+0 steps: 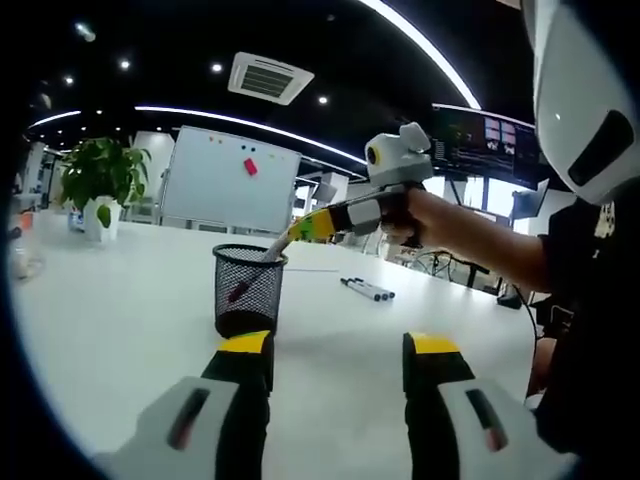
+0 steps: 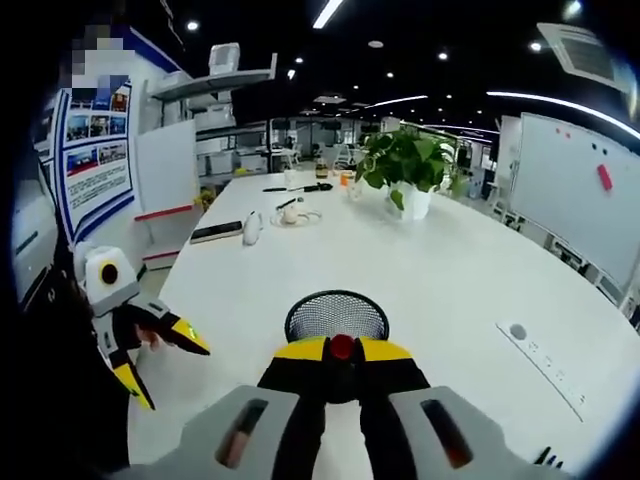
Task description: Pick up the whiteboard markers from the pen holder and place them facing the whiteboard neatly
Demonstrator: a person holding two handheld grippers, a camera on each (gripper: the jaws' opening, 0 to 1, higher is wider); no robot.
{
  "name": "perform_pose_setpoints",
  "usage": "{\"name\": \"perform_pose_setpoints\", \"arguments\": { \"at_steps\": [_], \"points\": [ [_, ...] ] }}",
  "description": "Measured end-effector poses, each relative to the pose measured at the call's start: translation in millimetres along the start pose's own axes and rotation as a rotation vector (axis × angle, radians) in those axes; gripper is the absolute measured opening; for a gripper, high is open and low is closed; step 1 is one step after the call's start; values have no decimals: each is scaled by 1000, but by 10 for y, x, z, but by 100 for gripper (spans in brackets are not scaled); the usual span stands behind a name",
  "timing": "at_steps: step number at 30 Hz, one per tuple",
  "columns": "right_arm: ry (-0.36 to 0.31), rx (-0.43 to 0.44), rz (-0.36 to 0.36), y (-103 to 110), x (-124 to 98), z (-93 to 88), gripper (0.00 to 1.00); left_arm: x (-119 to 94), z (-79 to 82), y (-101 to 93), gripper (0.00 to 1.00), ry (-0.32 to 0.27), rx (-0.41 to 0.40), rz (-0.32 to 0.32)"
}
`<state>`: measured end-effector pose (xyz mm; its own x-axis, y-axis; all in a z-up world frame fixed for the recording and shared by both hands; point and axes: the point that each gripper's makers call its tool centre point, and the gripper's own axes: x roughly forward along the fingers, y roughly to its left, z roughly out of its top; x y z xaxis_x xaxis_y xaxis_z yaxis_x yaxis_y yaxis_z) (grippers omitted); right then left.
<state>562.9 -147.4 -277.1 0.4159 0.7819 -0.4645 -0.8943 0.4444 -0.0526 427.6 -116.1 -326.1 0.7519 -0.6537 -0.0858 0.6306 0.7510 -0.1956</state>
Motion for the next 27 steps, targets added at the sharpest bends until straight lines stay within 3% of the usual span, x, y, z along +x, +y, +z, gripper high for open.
{"name": "perform_pose_setpoints", "arguments": {
  "at_steps": [27],
  "points": [
    [-57, 3, 6, 25, -138, 201, 13, 49, 11, -63, 53, 10, 5, -23]
  ]
}}
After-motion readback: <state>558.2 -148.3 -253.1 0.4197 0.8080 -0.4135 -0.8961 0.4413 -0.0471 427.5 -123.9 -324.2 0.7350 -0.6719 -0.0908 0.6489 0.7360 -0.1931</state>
